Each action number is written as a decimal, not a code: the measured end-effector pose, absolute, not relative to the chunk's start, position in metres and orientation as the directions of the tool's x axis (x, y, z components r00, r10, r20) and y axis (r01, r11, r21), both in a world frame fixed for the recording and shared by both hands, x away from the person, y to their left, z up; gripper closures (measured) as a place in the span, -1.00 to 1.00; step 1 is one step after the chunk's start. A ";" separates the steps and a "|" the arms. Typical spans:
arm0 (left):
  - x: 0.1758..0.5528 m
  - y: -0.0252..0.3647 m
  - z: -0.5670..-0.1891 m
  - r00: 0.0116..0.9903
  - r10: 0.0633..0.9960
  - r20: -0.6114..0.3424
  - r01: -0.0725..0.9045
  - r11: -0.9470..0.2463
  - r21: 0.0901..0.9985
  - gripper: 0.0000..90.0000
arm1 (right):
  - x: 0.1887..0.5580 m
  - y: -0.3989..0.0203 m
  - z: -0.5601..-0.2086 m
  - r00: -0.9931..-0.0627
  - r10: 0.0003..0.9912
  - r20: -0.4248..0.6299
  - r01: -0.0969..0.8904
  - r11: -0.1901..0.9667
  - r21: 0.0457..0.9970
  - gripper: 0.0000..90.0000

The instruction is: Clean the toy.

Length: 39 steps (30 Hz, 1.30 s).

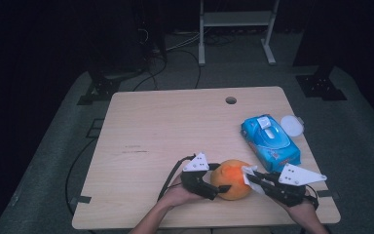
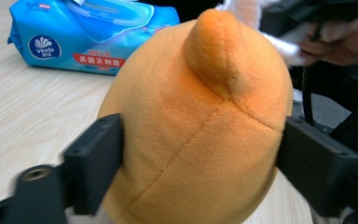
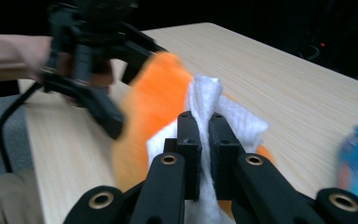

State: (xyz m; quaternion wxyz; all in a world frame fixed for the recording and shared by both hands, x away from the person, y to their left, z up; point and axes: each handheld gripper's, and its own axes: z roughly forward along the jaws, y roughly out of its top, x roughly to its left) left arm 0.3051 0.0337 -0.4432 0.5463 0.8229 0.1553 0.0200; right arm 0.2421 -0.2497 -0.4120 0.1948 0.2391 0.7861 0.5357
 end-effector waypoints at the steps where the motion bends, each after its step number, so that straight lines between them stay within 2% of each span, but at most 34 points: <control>1: 0.305 0.034 -0.443 0.950 0.283 -0.130 0.231 -0.360 0.904 -0.44 | 0.241 -0.245 -0.411 -0.817 0.574 -0.055 0.158 0.315 0.936 0.87; 4: 0.307 0.041 -0.443 0.944 0.296 -0.149 0.248 -0.334 0.909 -0.19 | 0.239 -0.234 -0.409 -0.834 0.548 -0.063 0.132 0.310 0.941 0.87; 10: 0.312 0.053 -0.447 0.938 0.283 -0.198 0.284 -0.305 0.909 -0.14 | 0.243 -0.246 -0.414 -0.808 0.587 -0.055 0.163 0.312 0.936 0.87; 12: 0.310 0.051 -0.446 0.951 0.248 -0.184 0.259 -0.315 0.913 -0.19 | 0.247 -0.256 -0.419 -0.786 0.617 -0.039 0.193 0.305 0.933 0.87; 15: 0.304 0.049 -0.442 0.979 0.132 -0.155 0.193 -0.357 0.914 -0.38 | 0.249 -0.263 -0.422 -0.772 0.635 -0.026 0.210 0.294 0.932 0.87; 16: 0.303 0.050 -0.441 0.982 0.130 -0.137 0.176 -0.358 0.917 -0.44 | 0.249 -0.264 -0.423 -0.765 0.643 -0.032 0.214 0.302 0.929 0.87; 19: 0.307 0.045 -0.441 0.965 0.231 -0.122 0.202 -0.365 0.909 -0.72 | 0.250 -0.272 -0.425 -0.771 0.637 0.004 0.238 0.281 0.930 0.87; 21: 0.306 0.037 -0.444 0.969 0.220 -0.111 0.189 -0.374 0.908 -0.78 | 0.250 -0.272 -0.424 -0.782 0.623 0.011 0.236 0.281 0.930 0.87; 23: 0.302 0.033 -0.444 0.973 0.215 -0.078 0.158 -0.383 0.910 -0.66 | 0.249 -0.271 -0.423 -0.791 0.612 0.014 0.233 0.280 0.931 0.87; 27: 0.294 0.031 -0.441 0.977 0.210 0.017 0.071 -0.405 0.912 -0.28 | 0.251 -0.265 -0.418 -0.808 0.589 0.034 0.227 0.258 0.939 0.87; 30: 0.291 0.031 -0.441 0.977 0.209 0.052 0.042 -0.420 0.906 -0.11 | 0.250 -0.252 -0.409 -0.836 0.549 0.023 0.189 0.248 0.950 0.87; 34: 0.293 0.037 -0.440 0.976 0.218 0.018 0.072 -0.398 0.915 0.04 | 0.257 -0.243 -0.401 -0.836 0.548 -0.003 0.170 0.264 0.949 0.87; 39: 0.299 0.042 -0.439 0.972 0.228 -0.062 0.138 -0.337 0.931 0.12 | 0.272 -0.254 -0.405 -0.793 0.607 0.053 0.237 0.228 0.944 0.87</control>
